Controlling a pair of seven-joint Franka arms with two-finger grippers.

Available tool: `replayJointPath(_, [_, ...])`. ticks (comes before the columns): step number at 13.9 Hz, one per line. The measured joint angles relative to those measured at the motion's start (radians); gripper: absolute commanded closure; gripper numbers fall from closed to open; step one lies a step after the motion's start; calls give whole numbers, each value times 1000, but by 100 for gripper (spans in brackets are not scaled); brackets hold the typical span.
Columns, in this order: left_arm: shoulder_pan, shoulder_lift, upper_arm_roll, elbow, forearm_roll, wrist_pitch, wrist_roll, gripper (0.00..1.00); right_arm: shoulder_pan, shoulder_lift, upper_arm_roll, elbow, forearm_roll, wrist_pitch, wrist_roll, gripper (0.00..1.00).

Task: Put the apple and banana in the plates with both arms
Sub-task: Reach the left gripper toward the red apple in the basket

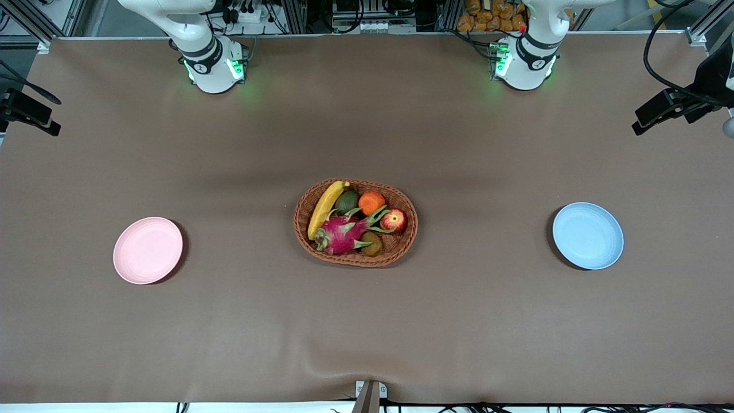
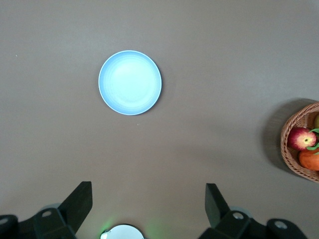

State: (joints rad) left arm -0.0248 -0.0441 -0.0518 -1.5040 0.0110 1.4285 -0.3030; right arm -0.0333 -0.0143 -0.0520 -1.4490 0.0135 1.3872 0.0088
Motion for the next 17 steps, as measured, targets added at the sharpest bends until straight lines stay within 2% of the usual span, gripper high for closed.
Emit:
replayJointPath(13, [-15,45,0,20,-21,-44,-3,0,0,0,0,0,0,0,0,0])
replayJointPath(15, [-31,72,-1,15,-58,-37,-74,0,0,0,0,0,0,0,0,0])
replayJointPath(17, [-81,120,-2,8,-63,-26,-269,0,0,0,0,0,0,0,0,0])
